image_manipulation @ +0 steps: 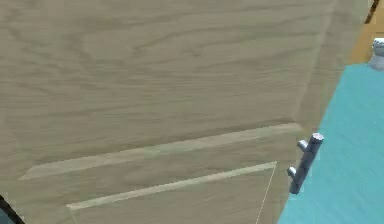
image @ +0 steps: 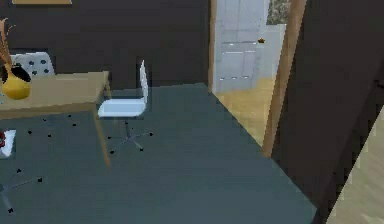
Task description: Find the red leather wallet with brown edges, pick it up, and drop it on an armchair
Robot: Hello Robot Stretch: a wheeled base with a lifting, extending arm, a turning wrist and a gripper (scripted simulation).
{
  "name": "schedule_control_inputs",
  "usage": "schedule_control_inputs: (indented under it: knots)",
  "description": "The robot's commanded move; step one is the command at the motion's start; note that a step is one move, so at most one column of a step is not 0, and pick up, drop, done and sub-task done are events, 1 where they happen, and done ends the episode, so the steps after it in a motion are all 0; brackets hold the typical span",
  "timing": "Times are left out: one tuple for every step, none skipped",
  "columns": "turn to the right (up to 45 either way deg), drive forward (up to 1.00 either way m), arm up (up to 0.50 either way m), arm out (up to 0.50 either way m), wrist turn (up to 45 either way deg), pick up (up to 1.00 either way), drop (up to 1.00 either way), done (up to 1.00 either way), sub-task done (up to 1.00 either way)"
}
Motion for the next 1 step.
schedule_control_inputs:
  knots:
    - [21.0,0.00,0.00,0.00,0.0,0.00,0.00,0.00,0.00]
